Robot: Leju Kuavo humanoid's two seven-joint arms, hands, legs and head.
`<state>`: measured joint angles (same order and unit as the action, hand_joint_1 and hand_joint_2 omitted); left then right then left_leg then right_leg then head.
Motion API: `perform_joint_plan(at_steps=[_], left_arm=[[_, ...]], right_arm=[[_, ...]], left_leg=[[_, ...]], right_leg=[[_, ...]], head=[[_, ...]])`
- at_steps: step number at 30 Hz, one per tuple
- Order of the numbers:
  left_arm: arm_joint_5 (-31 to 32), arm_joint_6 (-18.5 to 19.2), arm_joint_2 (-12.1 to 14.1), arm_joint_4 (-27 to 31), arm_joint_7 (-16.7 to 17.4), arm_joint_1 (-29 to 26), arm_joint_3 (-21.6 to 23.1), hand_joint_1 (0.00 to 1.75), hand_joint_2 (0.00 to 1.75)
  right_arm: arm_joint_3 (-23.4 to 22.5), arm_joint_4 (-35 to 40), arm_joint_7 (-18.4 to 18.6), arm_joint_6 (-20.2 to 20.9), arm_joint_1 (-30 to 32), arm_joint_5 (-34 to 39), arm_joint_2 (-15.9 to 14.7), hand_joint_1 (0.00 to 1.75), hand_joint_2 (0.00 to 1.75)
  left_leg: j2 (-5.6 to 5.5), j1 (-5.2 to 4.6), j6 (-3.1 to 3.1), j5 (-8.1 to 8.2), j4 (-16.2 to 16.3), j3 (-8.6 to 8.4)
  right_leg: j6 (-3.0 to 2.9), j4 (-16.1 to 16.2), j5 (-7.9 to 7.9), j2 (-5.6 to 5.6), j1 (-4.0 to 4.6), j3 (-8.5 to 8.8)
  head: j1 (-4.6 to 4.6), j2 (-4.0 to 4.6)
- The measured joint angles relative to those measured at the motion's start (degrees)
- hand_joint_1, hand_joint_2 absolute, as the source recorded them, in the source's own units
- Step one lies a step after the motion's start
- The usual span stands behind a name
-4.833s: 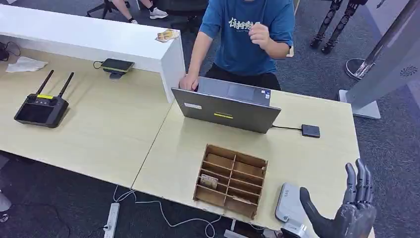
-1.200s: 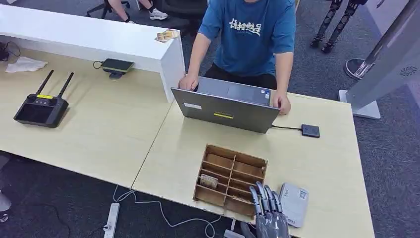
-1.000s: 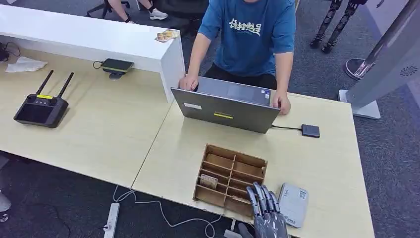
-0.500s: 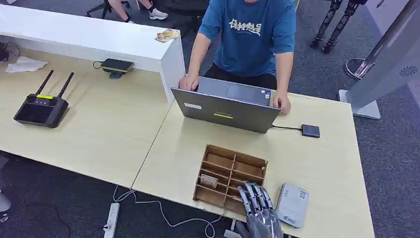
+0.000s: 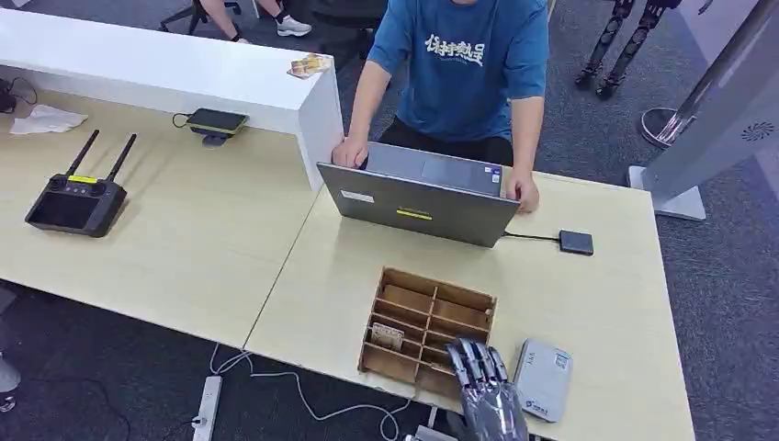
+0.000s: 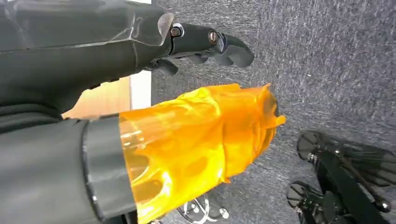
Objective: Pass the card to the sensor for recognition and then transmit it.
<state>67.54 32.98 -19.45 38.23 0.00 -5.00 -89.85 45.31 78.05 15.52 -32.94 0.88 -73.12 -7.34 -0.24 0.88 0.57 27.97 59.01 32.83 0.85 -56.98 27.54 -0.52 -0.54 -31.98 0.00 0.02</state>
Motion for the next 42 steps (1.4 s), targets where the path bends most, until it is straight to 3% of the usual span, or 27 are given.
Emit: perform_joint_plan(at_steps=[10, 16, 32, 34, 35, 42], left_arm=[[-1.8, -1.4, 0.0, 0.0, 0.0, 0.0, 0.0, 0.00, 0.00], [-1.8, -1.7, 0.0, 0.0, 0.0, 0.0, 0.0, 0.00, 0.00], [-1.6, -1.7, -0.1, 0.0, 0.0, 0.0, 0.0, 0.00, 0.00], [-0.3, -1.0, 0.0, 0.0, 0.0, 0.0, 0.0, 0.00, 0.00], [-0.2, -0.6, 0.0, 0.0, 0.0, 0.0, 0.0, 0.00, 0.00], [-0.5, -0.4, 0.0, 0.0, 0.0, 0.0, 0.0, 0.00, 0.00]], right_arm=[[0.0, 10.0, 0.5, 0.3, 2.5, 2.6, -4.2, 0.00, 1.75], [0.0, 13.2, 0.5, -0.1, 3.1, 2.7, -5.1, 0.00, 1.75], [0.0, 13.1, -0.2, 0.0, 3.0, 3.5, -5.1, 0.00, 1.75], [0.0, 9.9, -1.2, 0.0, 1.6, 1.6, -3.3, 0.00, 1.75], [0.2, 6.5, -2.1, 2.2, -0.4, -0.1, -2.2, 0.00, 1.75], [0.2, 5.0, -2.1, 3.6, -1.6, 0.4, -2.2, 0.00, 1.75]], left_leg=[[0.00, 0.00, 0.00, 0.00, 0.0, 0.01], [0.00, 0.01, 0.00, 0.00, 0.0, 0.00], [0.00, 0.00, 0.00, 0.00, 0.0, 0.01], [0.00, 0.01, 0.00, 0.00, 0.0, 0.00], [-0.01, 0.01, 0.00, -0.02, 0.0, -0.02], [-0.02, 0.00, 0.02, -0.05, 0.0, 0.01]], right_leg=[[0.00, 0.0, 0.00, 0.00, 0.00, 0.00], [0.00, 0.0, 0.00, 0.00, 0.01, 0.01], [0.00, 0.0, 0.00, 0.00, 0.00, 0.01], [0.00, 0.0, 0.00, 0.00, 0.01, 0.01], [-0.01, 0.0, 0.00, -0.01, 0.01, 0.02], [0.00, 0.0, -0.01, -0.01, 0.00, 0.01]], head=[[0.02, 0.00], [0.00, 0.00], [0.02, 0.00], [0.02, 0.00], [0.02, 0.00], [0.00, 0.00]])
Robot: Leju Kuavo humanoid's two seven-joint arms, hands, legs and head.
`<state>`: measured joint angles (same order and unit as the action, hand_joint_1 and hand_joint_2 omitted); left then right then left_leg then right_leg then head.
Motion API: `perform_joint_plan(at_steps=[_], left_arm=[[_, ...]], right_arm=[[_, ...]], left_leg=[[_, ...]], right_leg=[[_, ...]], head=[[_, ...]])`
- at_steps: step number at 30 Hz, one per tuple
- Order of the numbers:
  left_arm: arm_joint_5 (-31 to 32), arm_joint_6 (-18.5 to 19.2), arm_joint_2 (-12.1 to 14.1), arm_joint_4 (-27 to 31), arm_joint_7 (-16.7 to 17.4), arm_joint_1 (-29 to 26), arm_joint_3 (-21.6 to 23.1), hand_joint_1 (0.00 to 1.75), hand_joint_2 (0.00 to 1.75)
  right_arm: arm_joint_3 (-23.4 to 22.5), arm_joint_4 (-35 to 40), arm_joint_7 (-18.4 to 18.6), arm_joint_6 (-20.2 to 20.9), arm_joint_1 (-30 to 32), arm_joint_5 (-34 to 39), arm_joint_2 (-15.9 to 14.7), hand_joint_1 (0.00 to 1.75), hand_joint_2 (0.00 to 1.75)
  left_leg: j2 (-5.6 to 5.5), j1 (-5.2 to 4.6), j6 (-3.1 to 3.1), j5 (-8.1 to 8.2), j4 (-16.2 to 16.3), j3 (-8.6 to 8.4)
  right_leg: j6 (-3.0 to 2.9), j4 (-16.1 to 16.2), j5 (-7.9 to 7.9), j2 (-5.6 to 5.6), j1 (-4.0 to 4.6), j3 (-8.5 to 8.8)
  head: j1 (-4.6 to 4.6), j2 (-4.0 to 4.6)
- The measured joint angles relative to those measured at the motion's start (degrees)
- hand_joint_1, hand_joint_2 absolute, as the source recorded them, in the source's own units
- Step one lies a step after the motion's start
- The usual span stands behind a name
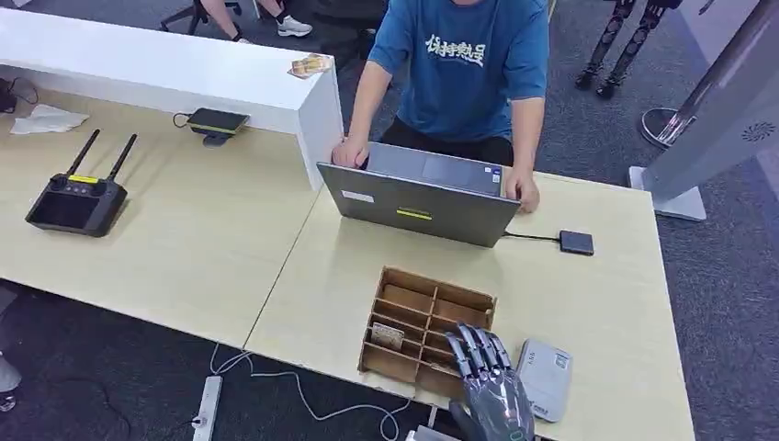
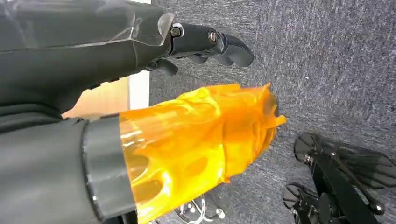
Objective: Pass the card to the sensor for recognition and then transmit it.
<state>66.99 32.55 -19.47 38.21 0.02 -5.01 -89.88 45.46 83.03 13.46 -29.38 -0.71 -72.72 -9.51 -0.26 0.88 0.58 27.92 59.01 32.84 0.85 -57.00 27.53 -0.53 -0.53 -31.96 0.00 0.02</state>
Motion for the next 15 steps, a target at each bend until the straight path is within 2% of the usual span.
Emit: perform_joint_plan(at_steps=[15], left_arm=[[-1.0, -0.5, 0.0, 0.0, 0.0, 0.0, 0.0, 0.00, 0.00]], right_arm=[[0.0, 1.6, -1.0, 1.9, 0.1, 4.7, -0.4, 0.00, 1.75]], left_leg=[[0.01, 0.01, 0.01, 0.00, 0.0, -0.01]], right_leg=[[0.00, 0.0, 0.00, 0.01, 0.00, -0.01]], head=[[0.02, 0.00]])
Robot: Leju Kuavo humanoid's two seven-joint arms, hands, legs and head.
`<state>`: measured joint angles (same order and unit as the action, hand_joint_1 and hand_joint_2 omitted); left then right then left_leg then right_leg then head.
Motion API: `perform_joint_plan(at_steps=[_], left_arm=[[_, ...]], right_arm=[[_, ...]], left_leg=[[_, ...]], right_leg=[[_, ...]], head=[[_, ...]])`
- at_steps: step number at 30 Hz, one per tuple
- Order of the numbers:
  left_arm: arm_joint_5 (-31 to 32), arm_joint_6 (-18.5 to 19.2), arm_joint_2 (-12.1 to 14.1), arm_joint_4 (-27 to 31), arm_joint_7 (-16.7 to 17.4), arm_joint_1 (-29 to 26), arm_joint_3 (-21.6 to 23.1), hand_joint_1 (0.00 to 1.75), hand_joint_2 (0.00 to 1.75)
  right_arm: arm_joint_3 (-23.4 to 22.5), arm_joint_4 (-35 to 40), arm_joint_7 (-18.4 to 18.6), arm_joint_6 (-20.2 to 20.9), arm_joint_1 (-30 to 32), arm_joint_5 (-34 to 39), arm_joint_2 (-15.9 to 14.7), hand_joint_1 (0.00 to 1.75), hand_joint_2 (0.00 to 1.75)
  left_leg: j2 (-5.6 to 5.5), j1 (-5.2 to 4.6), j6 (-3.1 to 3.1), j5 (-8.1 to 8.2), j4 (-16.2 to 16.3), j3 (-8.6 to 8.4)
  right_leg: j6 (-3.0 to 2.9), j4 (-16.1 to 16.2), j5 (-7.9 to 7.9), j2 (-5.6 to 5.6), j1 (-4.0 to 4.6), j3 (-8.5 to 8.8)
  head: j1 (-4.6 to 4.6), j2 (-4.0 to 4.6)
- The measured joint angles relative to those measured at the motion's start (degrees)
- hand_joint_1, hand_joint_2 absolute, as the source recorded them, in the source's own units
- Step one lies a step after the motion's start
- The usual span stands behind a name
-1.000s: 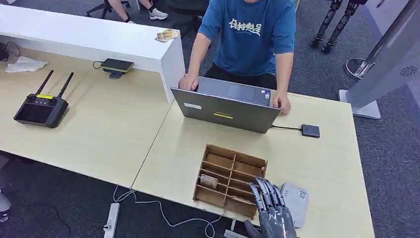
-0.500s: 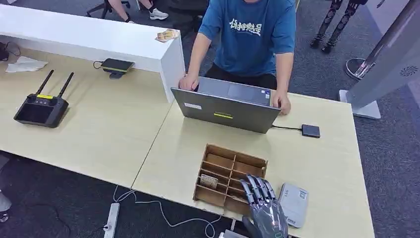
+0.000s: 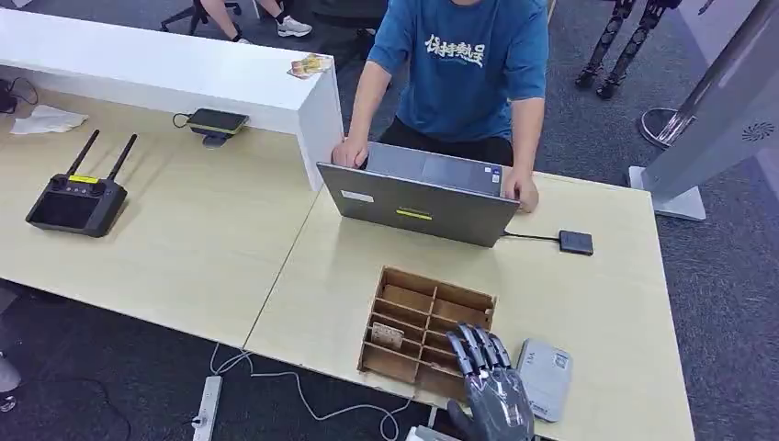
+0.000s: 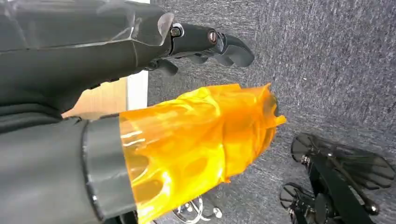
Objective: Pass the card to the sensor for recognition and then transmit it.
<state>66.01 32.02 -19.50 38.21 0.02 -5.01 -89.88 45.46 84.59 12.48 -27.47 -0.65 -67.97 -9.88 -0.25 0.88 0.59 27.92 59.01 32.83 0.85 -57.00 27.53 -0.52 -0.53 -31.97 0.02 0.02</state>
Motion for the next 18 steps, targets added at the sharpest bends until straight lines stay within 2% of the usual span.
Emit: perform_joint_plan(at_steps=[9, 18], left_arm=[[-0.6, -0.3, 0.0, 0.0, 0.2, 0.0, 0.0, 0.00, 0.00], [-0.8, -0.3, 0.0, 0.0, 0.5, 0.0, 0.0, 0.00, 0.00]], right_arm=[[0.0, 3.2, -0.1, 3.3, 0.0, 2.6, -2.1, 0.00, 1.75], [0.0, 3.2, -0.3, 4.6, -1.0, 3.7, -2.4, 0.00, 1.75]], left_leg=[[0.00, -0.01, 0.00, 0.00, 0.0, 0.01], [0.00, 0.00, 0.00, 0.00, 0.0, 0.00]], right_leg=[[0.00, 0.0, 0.00, 0.00, 0.00, 0.01], [0.00, 0.0, 0.00, 0.00, 0.00, 0.01]], head=[[-0.02, 0.00], [0.00, 0.00]])
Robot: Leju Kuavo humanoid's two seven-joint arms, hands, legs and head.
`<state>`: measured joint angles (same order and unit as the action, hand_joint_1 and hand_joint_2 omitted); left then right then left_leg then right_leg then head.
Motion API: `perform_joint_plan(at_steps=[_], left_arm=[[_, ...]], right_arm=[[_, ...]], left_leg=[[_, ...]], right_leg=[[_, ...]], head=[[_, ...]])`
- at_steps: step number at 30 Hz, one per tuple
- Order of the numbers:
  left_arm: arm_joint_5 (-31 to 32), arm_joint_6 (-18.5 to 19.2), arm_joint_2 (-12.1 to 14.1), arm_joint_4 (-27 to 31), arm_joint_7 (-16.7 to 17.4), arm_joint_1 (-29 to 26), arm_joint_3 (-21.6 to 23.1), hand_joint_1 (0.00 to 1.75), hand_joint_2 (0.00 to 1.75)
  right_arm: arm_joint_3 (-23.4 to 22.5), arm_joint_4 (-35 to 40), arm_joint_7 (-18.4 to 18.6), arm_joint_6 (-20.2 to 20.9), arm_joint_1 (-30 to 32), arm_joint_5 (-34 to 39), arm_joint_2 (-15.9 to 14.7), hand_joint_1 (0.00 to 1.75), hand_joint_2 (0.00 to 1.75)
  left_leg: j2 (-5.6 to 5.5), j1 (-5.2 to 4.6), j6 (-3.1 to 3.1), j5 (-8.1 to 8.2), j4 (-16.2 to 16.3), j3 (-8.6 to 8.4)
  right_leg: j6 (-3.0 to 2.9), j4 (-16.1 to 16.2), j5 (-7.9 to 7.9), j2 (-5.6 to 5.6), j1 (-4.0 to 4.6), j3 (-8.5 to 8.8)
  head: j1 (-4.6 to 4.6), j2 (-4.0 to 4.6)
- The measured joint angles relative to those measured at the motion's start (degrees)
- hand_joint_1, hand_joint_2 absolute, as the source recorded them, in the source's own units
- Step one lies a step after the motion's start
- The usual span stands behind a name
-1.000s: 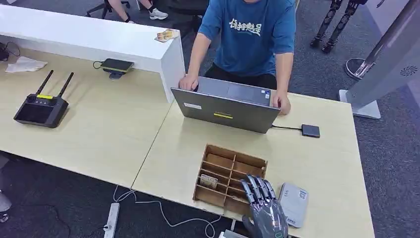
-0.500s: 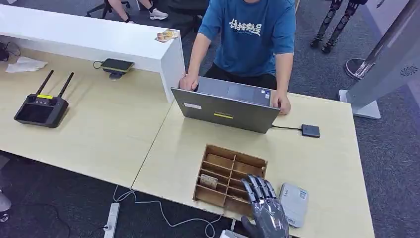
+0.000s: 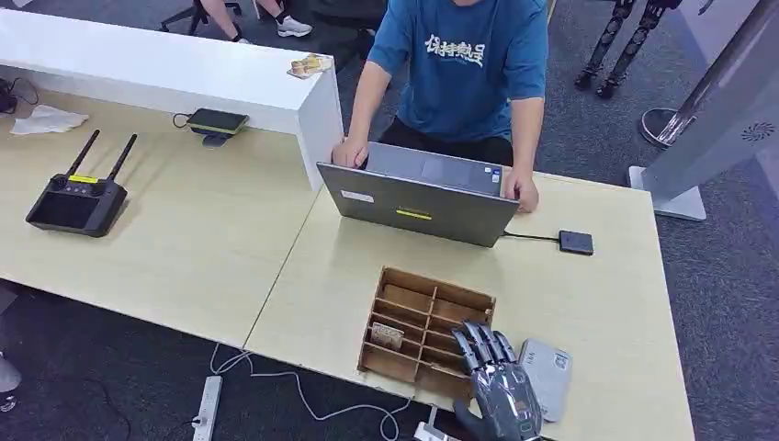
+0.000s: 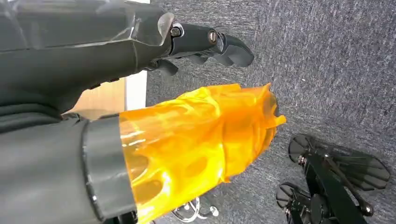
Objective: Pass the card to the sensor for recognition and then transmit it.
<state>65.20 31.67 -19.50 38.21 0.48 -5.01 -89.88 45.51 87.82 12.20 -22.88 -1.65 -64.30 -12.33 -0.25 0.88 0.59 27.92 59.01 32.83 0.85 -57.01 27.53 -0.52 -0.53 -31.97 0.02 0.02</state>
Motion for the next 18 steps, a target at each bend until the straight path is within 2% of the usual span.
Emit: perform_joint_plan(at_steps=[11, 12, 13, 14, 15, 16, 17, 18], left_arm=[[0.1, 0.0, 0.0, 0.0, 0.0, 0.0, 0.0, 0.00, 0.00], [0.1, 0.0, 0.0, 0.0, 0.0, 0.0, 0.0, 0.00, 0.00], [0.1, 0.0, 0.0, 0.0, 0.0, 0.0, 0.0, 0.00, 0.00], [0.1, 0.0, 0.0, 0.0, 0.0, 0.0, 0.0, 0.00, 0.00], [0.1, 0.0, 0.0, 0.0, 0.0, 0.0, 0.0, 0.00, 0.00], [0.1, 0.0, 0.0, 0.0, 0.0, 0.0, 0.0, 0.00, 0.00], [0.1, 0.0, 0.0, 0.0, 0.0, 0.0, 0.0, 0.00, 0.00], [0.1, 0.0, 0.0, 0.0, 0.0, 0.0, 0.0, 0.00, 0.00]], right_arm=[[0.6, -0.1, -1.0, 0.0, -1.1, 1.1, 0.0, 0.00, 1.75], [0.8, -0.1, -1.0, -0.1, -1.2, 1.2, 0.0, 0.09, 1.75], [0.9, -0.1, -1.1, -0.2, -1.2, 1.2, 0.0, 0.35, 1.75], [1.0, -0.1, -1.2, -0.3, -1.3, 1.2, 0.0, 0.35, 1.75], [1.1, -0.1, -1.2, -0.3, -1.3, 1.2, 0.0, 0.77, 1.75], [1.2, -0.1, -1.3, -0.6, -1.3, 1.5, 0.0, 1.34, 1.75], [1.2, -0.1, -1.4, -0.8, -1.3, 1.8, 0.0, 1.40, 1.75], [1.2, -0.1, -1.5, -1.2, -1.3, 1.8, 0.0, 1.59, 1.75]], left_leg=[[0.00, 0.00, 0.00, 0.00, 0.0, 0.01], [0.00, 0.00, 0.00, 0.00, 0.0, 0.01], [0.00, 0.00, 0.00, 0.00, 0.0, 0.00], [0.00, 0.00, 0.00, 0.00, 0.0, 0.00], [0.00, 0.00, 0.00, 0.00, 0.0, 0.00], [0.00, 0.00, 0.00, 0.00, 0.0, 0.00], [0.00, 0.00, 0.00, 0.00, 0.0, 0.00], [0.00, 0.00, 0.00, 0.00, 0.0, 0.00]], right_leg=[[0.00, 0.0, 0.00, 0.00, 0.00, 0.00], [0.00, 0.0, 0.00, 0.00, 0.00, 0.00], [0.00, 0.0, 0.00, 0.00, 0.00, 0.00], [0.00, 0.0, 0.00, 0.00, 0.00, 0.00], [0.00, 0.0, 0.00, 0.00, 0.00, 0.00], [0.00, 0.0, 0.00, 0.00, 0.00, 0.00], [0.00, 0.0, 0.00, 0.00, 0.00, 0.00], [0.00, 0.0, 0.00, 0.00, 0.00, 0.00]], head=[[0.00, 0.00], [-0.02, 0.00], [0.00, 0.00], [0.00, 0.00], [0.00, 0.00], [-0.02, 0.00], [0.00, 0.00], [0.00, 0.00]])
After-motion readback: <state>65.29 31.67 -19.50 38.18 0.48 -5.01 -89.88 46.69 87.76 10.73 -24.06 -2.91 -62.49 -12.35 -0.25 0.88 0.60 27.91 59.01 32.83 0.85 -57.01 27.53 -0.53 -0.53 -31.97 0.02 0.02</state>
